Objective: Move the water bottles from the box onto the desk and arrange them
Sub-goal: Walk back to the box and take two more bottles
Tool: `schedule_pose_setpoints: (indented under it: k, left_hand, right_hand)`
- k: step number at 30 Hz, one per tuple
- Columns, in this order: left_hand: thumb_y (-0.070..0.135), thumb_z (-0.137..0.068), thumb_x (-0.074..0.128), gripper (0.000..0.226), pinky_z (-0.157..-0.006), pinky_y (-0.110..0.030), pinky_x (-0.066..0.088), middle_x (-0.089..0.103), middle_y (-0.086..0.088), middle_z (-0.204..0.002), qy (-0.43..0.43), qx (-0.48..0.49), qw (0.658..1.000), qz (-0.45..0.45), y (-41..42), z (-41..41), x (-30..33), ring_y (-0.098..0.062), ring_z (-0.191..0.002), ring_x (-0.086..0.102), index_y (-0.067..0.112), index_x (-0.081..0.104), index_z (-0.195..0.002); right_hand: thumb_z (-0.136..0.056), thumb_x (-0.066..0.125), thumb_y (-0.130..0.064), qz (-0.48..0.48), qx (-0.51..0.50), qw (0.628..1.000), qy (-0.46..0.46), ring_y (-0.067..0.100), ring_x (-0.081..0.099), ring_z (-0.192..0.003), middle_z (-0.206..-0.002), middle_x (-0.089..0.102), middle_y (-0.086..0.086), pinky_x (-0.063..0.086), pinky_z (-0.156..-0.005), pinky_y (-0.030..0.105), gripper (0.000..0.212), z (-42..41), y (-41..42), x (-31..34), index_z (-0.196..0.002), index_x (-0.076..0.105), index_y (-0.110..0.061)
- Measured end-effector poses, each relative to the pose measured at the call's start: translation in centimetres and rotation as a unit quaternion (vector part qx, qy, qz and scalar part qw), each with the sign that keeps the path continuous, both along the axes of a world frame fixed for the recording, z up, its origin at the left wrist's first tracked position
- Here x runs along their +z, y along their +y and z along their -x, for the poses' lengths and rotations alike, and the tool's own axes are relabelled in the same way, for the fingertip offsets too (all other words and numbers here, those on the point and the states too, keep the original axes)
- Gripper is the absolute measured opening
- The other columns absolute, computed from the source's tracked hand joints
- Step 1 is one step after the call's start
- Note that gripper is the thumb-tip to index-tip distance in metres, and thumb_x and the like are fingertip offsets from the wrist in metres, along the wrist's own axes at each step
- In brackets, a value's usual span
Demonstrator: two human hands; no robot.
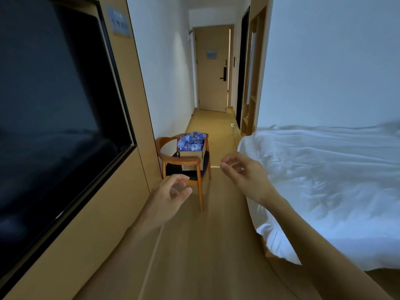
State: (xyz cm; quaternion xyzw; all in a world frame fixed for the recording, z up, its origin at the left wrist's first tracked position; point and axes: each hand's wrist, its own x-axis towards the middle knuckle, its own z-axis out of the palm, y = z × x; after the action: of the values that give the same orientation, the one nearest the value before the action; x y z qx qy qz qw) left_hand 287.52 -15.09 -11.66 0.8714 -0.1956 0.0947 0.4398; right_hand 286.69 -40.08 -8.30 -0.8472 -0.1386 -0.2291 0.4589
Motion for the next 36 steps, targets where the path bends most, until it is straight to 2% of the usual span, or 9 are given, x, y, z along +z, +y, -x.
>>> schedule_pose_setpoints:
  k: [4,7,14,18,23,27,32,34,36]
  left_hand:
    - [0.043,-0.091,0.061,0.026,-0.066,-0.014,0.050,0.059,0.018,-0.102,0.007,0.024,1.000,0.016,-1.0,-7.9,0.1,-0.001,-0.086,0.060,0.042,0.057,-0.116]
    - [0.044,-0.091,0.061,0.024,-0.064,-0.013,0.051,0.059,0.018,-0.101,0.020,0.039,0.999,0.028,-1.3,-13.0,-0.4,-0.003,-0.084,0.061,0.043,0.057,-0.115]
    - [0.036,-0.093,0.062,0.021,-0.064,-0.035,0.059,0.061,0.014,-0.100,0.038,0.041,0.997,0.056,-1.3,-26.3,-2.9,-0.005,-0.082,0.063,0.038,0.059,-0.114]
    - [0.040,-0.093,0.060,0.021,-0.066,-0.028,0.057,0.060,0.023,-0.096,0.046,0.036,0.997,0.056,-0.4,-36.0,-3.9,-0.001,-0.084,0.063,0.043,0.057,-0.113]
    - [0.041,-0.093,0.059,0.019,-0.064,-0.021,0.049,0.063,0.020,-0.093,0.062,0.019,0.997,0.049,0.0,-47.4,-4.3,-0.001,-0.080,0.064,0.046,0.058,-0.111]
    - [0.041,-0.092,0.059,0.018,-0.067,-0.029,0.056,0.063,0.015,-0.094,0.085,0.022,0.995,0.054,-0.1,-54.8,-5.2,-0.008,-0.077,0.064,0.044,0.059,-0.110]
    - [0.036,-0.094,0.059,0.019,-0.070,-0.038,0.059,0.061,0.013,-0.091,0.108,0.024,0.993,0.050,-0.7,-63.3,-7.1,-0.009,-0.079,0.063,0.036,0.061,-0.113]
    - [0.037,-0.094,0.059,0.018,-0.069,-0.035,0.059,0.062,0.014,-0.088,0.114,0.027,0.992,0.051,-1.0,-66.5,-8.1,-0.009,-0.078,0.063,0.037,0.061,-0.112]
    - [0.041,-0.093,0.058,0.016,-0.064,-0.026,0.056,0.063,0.015,-0.090,0.122,0.036,0.991,0.045,-1.4,-69.8,-9.0,-0.007,-0.079,0.064,0.042,0.060,-0.109]
  right_hand:
    - [-0.092,0.061,-0.044,-0.004,0.012,1.000,-0.003,-0.005,0.062,-0.087,-0.091,0.063,-0.027,0.045,-0.066,0.005,0.012,-9.0,-1.3,0.9,-0.099,0.063,-0.035]
    - [-0.092,0.062,-0.041,-0.002,0.031,1.000,0.003,-0.005,0.063,-0.087,-0.094,0.062,-0.029,0.045,-0.065,0.004,0.004,-14.9,-1.4,0.2,-0.096,0.061,-0.040]
    - [-0.091,0.058,-0.047,0.034,0.030,0.999,0.013,-0.006,0.062,-0.089,-0.095,0.061,-0.030,0.045,-0.066,0.003,0.003,-28.8,-1.9,-2.6,-0.093,0.056,-0.048]
    - [-0.090,0.055,-0.052,0.048,0.024,0.998,0.013,-0.007,0.061,-0.090,-0.098,0.060,-0.033,0.046,-0.064,0.005,0.003,-37.7,-1.3,-3.6,-0.093,0.054,-0.050]
    - [-0.088,0.053,-0.056,0.042,-0.001,0.999,0.022,-0.009,0.060,-0.092,-0.100,0.059,-0.032,0.046,-0.062,0.006,0.012,-48.1,-0.7,-3.7,-0.095,0.056,-0.046]
    - [-0.088,0.053,-0.055,0.036,-0.009,0.999,0.037,-0.008,0.060,-0.091,-0.099,0.059,-0.033,0.044,-0.064,0.009,0.011,-54.8,-0.9,-4.6,-0.095,0.055,-0.047]
    - [-0.090,0.053,-0.051,0.030,-0.013,0.997,0.070,-0.008,0.060,-0.090,-0.098,0.059,-0.032,0.046,-0.065,0.009,0.008,-63.1,-1.5,-6.7,-0.095,0.056,-0.045]
    - [-0.092,0.055,-0.046,0.027,-0.006,0.996,0.087,-0.007,0.061,-0.089,-0.094,0.062,-0.030,0.047,-0.064,0.008,0.003,-66.4,-1.6,-7.7,-0.093,0.057,-0.044]
    - [-0.092,0.057,-0.043,0.024,-0.001,0.995,0.097,-0.008,0.061,-0.088,-0.090,0.064,-0.026,0.047,-0.063,0.006,0.004,-70.1,-1.9,-8.4,-0.091,0.056,-0.046]
